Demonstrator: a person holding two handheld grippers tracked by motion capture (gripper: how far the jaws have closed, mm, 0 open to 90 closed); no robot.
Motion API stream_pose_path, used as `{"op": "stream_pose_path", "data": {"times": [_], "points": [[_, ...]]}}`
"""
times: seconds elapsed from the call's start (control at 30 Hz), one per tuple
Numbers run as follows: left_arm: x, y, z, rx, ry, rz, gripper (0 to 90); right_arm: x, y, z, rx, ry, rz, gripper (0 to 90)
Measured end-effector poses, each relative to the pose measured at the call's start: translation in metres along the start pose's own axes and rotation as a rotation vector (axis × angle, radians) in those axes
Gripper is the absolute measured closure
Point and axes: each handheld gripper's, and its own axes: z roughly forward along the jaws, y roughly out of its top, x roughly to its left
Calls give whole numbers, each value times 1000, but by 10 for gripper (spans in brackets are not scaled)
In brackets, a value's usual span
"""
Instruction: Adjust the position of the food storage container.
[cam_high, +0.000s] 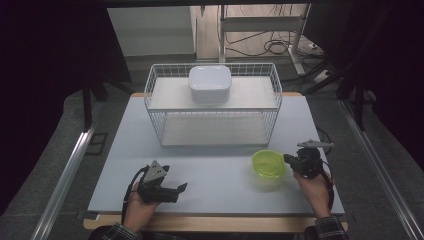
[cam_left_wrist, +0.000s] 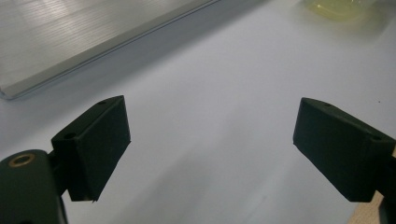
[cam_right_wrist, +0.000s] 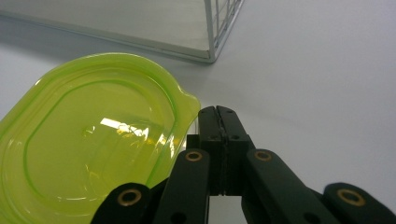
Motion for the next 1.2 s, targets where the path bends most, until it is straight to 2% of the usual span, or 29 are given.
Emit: {"op": "stream_pose_path", "data": {"times": [0.13, 0.2, 0.43, 0.47, 0.53, 0.73, 0.9, 1.1, 1.17, 1.2], "points": [[0, 0, -1, -1, 0, 0, 107, -4, -7, -3, 17, -7, 11, 896], [0, 0, 0, -1, 1, -1, 107, -6, -11, -4, 31, 8, 29, 896], [0, 0, 1, 2, 2, 2, 107, 1, -21, -1, 61, 52, 27, 896], [0, 0, 1, 5, 2, 2, 107, 3, -24, 2, 77, 71, 23, 896], [-1, 0, 1, 8, -5, 1, 107, 6, -25, 5, 86, 81, 20, 897], [-1, 0, 2, 12, -6, 3, 106, 16, -23, 13, 84, 110, -12, 896], [-1, 0, 2, 15, -7, 4, 106, 23, -20, 18, 77, 138, -13, 896], [-2, 0, 4, 24, -9, 8, 106, 36, -16, 31, 88, 187, -32, 896], [-2, 0, 4, 25, -9, 7, 106, 39, -15, 33, 87, 188, -38, 896], [-2, 0, 4, 26, -10, 8, 106, 47, -12, 37, 81, 201, -54, 896]]}}
